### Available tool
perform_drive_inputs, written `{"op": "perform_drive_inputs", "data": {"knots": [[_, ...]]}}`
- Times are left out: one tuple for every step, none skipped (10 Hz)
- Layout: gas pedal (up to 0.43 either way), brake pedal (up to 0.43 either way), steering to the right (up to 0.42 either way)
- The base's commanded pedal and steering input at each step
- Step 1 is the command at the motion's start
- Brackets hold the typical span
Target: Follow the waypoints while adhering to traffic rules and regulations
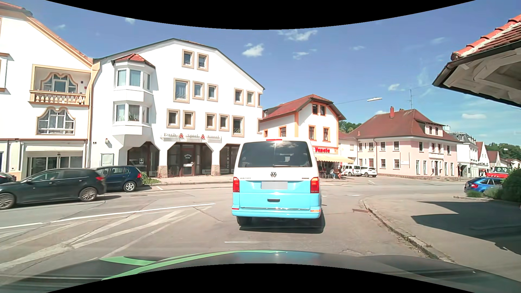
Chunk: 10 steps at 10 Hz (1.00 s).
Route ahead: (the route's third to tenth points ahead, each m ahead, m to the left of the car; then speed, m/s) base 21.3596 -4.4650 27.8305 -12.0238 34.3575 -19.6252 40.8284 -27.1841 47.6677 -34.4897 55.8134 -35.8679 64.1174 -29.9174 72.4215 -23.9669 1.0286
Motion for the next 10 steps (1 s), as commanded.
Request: {"op": "perform_drive_inputs", "data": {"knots": [[0.0, 0.274, 0.046], [0.0, 0.274, 0.046], [0.0, 0.274, 0.046], [0.0, 0.274, 0.046], [0.0, 0.274, 0.046], [0.0, 0.274, 0.046], [0.0, 0.274, 0.046], [0.0, 0.274, 0.046], [0.0, 0.274, 0.046], [0.0, 0.274, 0.046]]}}
